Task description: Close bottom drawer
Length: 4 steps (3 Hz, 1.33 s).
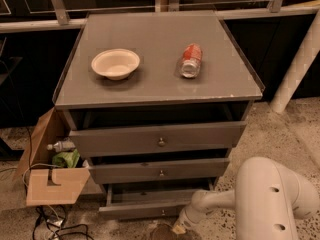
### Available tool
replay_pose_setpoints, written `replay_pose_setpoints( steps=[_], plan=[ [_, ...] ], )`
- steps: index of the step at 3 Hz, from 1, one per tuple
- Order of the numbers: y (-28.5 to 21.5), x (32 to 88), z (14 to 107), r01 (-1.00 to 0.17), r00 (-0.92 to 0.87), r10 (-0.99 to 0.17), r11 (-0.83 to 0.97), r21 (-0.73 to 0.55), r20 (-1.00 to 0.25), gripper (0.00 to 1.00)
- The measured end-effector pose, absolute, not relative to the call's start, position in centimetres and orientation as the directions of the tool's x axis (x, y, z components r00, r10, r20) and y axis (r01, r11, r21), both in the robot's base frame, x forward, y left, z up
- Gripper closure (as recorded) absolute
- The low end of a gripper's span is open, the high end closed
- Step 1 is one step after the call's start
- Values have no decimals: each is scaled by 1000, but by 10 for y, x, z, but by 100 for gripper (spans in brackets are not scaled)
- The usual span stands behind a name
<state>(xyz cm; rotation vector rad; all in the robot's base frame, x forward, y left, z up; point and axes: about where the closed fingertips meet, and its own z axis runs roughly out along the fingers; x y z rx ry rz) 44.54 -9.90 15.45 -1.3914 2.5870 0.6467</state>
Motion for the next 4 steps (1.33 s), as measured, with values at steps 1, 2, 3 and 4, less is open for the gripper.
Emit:
replay_pose_setpoints(
  steps=[1, 2, 3, 4],
  plan=[
    [-94, 458, 150, -828, -557, -768, 487, 277, -315, 97],
    [-94, 480, 148, -825, -564, -761, 521, 218, -319, 100],
    [-98, 495, 147, -817, -575, -752, 546, 184, -322, 100],
    [-99, 496, 147, -817, -575, -752, 547, 183, -323, 81]
  ],
)
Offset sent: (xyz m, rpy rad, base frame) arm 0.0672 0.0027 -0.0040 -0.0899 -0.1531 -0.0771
